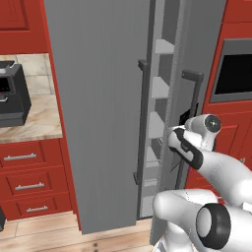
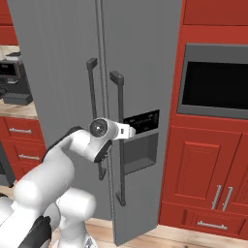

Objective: Move the hot dog bun to the plate on the dining table and place the condiment next to that plate. Then navigate to the fridge and take the sausage and place it on the plate as well.

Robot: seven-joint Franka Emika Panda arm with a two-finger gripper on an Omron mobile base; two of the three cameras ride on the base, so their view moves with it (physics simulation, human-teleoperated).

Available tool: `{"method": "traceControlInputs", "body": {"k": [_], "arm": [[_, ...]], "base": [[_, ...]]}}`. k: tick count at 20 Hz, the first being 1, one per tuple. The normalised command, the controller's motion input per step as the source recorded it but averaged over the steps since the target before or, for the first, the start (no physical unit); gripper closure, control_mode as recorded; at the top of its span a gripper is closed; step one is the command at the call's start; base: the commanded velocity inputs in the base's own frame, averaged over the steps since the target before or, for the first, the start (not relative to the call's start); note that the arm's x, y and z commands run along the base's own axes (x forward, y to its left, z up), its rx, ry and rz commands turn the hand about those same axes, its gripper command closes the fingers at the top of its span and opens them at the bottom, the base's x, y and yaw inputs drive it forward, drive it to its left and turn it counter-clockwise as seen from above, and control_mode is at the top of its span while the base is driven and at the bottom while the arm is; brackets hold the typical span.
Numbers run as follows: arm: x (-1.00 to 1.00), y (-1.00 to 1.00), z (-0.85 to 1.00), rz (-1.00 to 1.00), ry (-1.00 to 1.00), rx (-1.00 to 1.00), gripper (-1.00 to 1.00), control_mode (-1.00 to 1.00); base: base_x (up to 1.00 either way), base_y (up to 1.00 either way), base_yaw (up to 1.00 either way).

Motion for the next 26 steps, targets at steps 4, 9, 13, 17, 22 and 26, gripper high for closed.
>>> {"method": "traceControlInputs", "body": {"k": [4, 9, 13, 17, 22, 26], "arm": [[-0.26, -0.42, 0.06, -0.06, 0.07, 0.03, 1.0, -1.0], [-0.05, 0.07, 0.0, -0.05, 0.14, -0.01, -1.0, -1.0], [-0.64, 0.41, 0.01, 0.0, 0.0, -0.08, -1.0, -1.0], [-0.82, 0.66, 0.08, 0.1, 0.0, -0.12, -1.0, -1.0], [-0.72, 0.79, 0.15, 0.15, 0.0, -0.15, -1.0, -1.0], [-0.05, 0.78, 0.27, 0.07, 0.12, -0.1, -1.0, -1.0]], "base": [[0.0, 0.0, 0.0], [0.0, 0.0, 0.0], [0.0, 0.0, 0.0], [0.0, 0.0, 0.0], [0.0, 0.0, 0.0], [0.0, 0.0, 0.0]]}}
